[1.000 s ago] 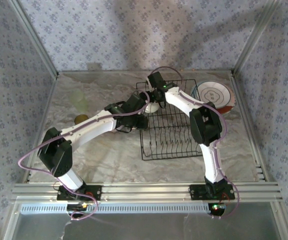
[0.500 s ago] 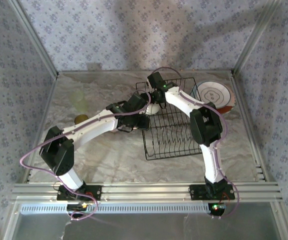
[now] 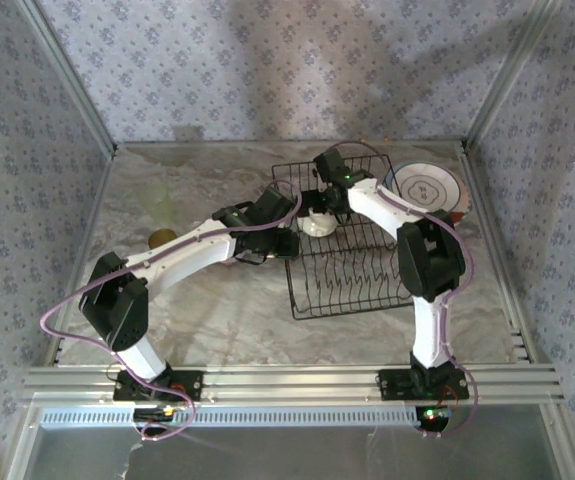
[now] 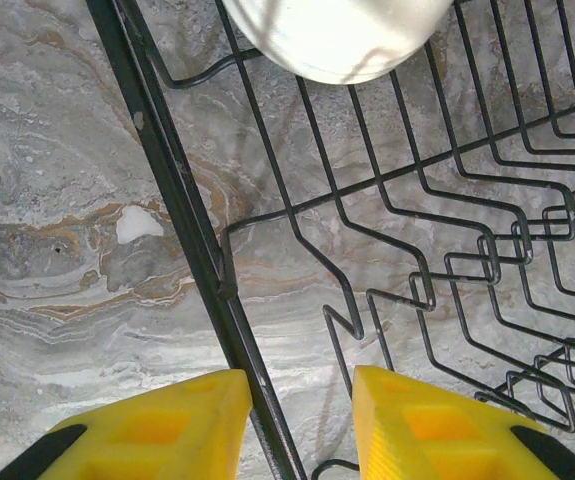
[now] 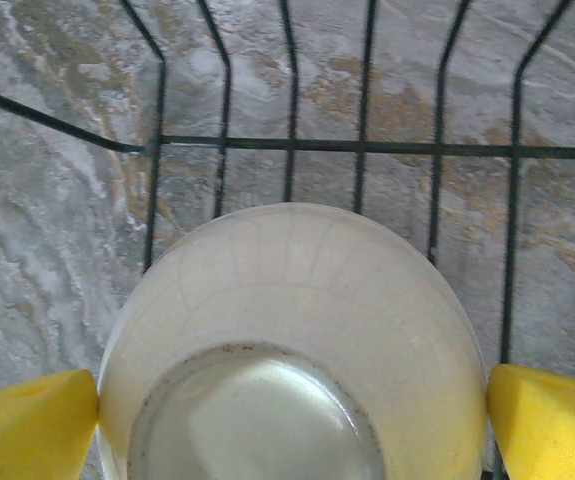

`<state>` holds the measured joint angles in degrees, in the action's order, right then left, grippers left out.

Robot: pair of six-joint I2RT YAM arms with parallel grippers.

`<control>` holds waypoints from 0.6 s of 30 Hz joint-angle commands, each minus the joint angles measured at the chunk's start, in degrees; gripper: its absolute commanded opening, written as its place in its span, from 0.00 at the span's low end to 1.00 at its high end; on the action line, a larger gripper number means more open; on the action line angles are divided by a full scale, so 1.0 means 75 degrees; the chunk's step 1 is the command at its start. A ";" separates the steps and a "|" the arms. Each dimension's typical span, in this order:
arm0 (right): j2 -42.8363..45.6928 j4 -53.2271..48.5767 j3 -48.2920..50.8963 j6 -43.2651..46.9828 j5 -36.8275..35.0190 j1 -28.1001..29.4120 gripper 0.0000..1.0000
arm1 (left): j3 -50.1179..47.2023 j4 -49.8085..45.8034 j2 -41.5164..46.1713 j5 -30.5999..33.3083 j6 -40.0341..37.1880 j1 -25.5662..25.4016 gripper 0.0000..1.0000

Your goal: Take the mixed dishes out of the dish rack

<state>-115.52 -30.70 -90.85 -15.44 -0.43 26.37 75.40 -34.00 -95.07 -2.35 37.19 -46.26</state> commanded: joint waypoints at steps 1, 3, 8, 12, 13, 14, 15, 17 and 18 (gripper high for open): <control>-0.0065 -0.0934 0.0344 0.0014 -0.0485 0.0045 1.00 | -0.0103 0.0133 -0.0438 -0.0097 0.0066 -0.0065 0.34; 0.0070 -0.0872 0.0414 0.0065 -0.0525 0.0100 1.00 | -0.0116 0.0136 -0.0438 -0.0097 0.0066 -0.0056 0.34; -0.0165 -0.1285 0.0174 0.0346 -0.0432 0.0187 1.00 | -0.0115 0.0116 -0.0430 -0.0096 0.0056 -0.0056 0.34; -0.0342 -0.1553 0.0218 0.0383 -0.0127 0.0167 1.00 | -0.0126 0.0104 -0.0427 -0.0085 0.0062 -0.0055 0.34; -0.0394 -0.1639 0.0219 0.0409 -0.0036 0.0161 1.00 | -0.0127 0.0108 -0.0427 -0.0073 0.0068 -0.0061 0.34; -0.0476 -0.1779 0.0208 0.0428 0.0009 0.0152 1.00 | -0.0121 0.0104 -0.0438 -0.0089 0.0059 -0.0055 0.34; -0.0552 -0.1942 0.0184 0.0462 0.0018 0.0152 1.00 | -0.0103 0.0082 -0.0438 -0.0085 0.0068 -0.0057 0.34; -0.0616 -0.2141 0.0224 0.0552 0.0032 0.0137 1.00 | -0.0091 0.0080 -0.0444 -0.0082 0.0053 -0.0065 0.34; -0.0637 -0.2233 0.0251 0.0570 0.0043 0.0097 1.00 | -0.0098 0.0080 -0.0439 -0.0074 0.0050 -0.0055 0.34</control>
<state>-115.31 -35.35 -91.55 -13.52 -0.40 27.40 75.40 -33.80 -95.29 -2.33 37.19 -46.26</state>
